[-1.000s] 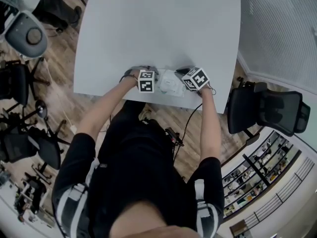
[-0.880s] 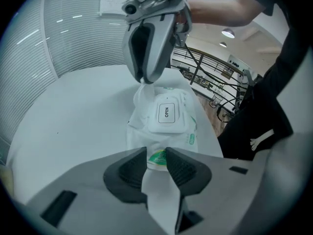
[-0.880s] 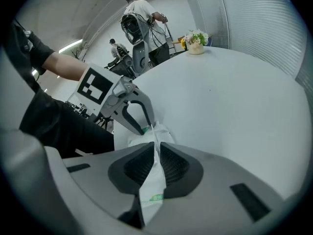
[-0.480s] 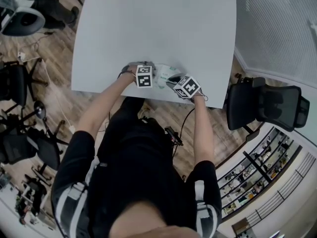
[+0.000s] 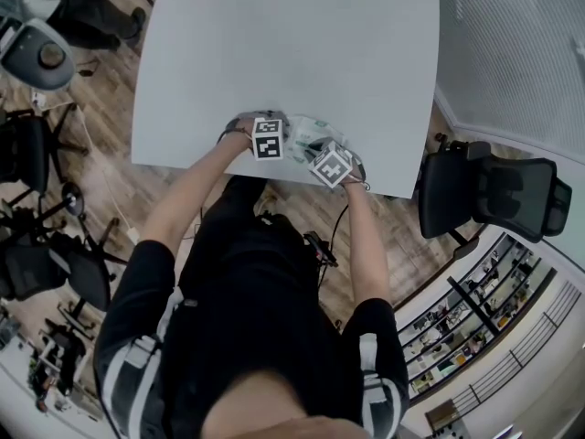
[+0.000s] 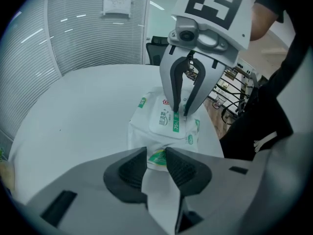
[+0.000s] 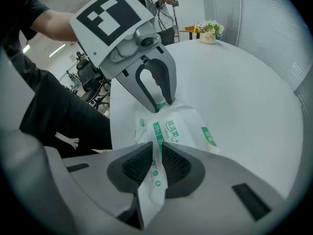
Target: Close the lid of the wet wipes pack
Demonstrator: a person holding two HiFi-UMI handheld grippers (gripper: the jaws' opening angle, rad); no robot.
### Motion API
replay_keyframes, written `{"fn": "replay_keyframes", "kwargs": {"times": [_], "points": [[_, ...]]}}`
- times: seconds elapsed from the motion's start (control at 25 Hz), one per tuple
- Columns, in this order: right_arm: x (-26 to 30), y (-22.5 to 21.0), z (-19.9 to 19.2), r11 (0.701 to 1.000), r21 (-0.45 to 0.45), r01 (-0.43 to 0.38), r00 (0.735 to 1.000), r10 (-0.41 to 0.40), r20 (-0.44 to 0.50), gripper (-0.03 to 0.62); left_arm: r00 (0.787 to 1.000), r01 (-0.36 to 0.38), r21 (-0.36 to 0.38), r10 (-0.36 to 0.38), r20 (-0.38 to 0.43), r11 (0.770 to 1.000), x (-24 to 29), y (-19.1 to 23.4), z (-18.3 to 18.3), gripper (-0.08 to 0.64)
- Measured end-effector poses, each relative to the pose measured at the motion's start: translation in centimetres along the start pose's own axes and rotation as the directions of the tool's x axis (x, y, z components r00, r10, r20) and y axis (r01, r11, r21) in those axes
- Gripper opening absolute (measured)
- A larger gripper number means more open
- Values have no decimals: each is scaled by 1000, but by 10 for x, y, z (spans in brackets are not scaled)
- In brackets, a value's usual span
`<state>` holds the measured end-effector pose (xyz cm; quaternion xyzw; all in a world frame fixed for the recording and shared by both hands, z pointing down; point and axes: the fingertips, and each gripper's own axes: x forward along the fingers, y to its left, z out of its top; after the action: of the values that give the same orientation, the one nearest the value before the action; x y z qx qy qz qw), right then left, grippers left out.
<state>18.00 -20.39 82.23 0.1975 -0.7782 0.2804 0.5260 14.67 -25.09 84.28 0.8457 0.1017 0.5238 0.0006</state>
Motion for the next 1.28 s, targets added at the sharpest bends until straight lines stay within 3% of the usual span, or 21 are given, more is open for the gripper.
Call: {"fn": "replay_keyframes", "kwargs": {"times": [0.36, 0.48, 0.6, 0.72, 0.84, 0.92, 1.0, 1.16, 1.28], "points": [[4, -2, 2, 995, -42, 87, 996, -88, -6, 75, 1000, -8, -11, 9, 13, 1000, -3, 1, 0, 132], [0, -1, 5, 996, 4, 94, 995, -95, 31, 86, 1000, -26, -24, 26, 3, 999, -5, 2, -2, 132], [-9, 3, 1, 990, 56, 130, 989, -133, 68, 101, 999, -43, -102, 44, 8, 994, -10, 0, -4, 132], [-34, 9, -3, 973, 128, 193, 967, -211, 145, 104, 995, -83, -205, 94, 44, 975, -26, -3, 1, 132], [-71, 22, -13, 936, 228, 266, 918, -319, 236, 97, 973, -169, -255, 202, 108, 952, -57, -16, 11, 130], [-99, 36, -20, 898, 332, 288, 865, -393, 312, 91, 943, -233, -299, 290, 163, 925, -85, -32, 18, 120], [-131, 51, -28, 846, 445, 292, 790, -476, 387, 86, 890, -273, -385, 384, 248, 882, -118, -51, 27, 85], [-202, 85, -40, 748, 594, 294, 628, -620, 470, 72, 727, -277, -588, 566, 389, 760, -192, -93, 44, 42], [-248, 116, -42, 715, 646, 268, 528, -670, 522, 72, 625, -330, -632, 664, 410, 701, -239, -124, 53, 38]]}}
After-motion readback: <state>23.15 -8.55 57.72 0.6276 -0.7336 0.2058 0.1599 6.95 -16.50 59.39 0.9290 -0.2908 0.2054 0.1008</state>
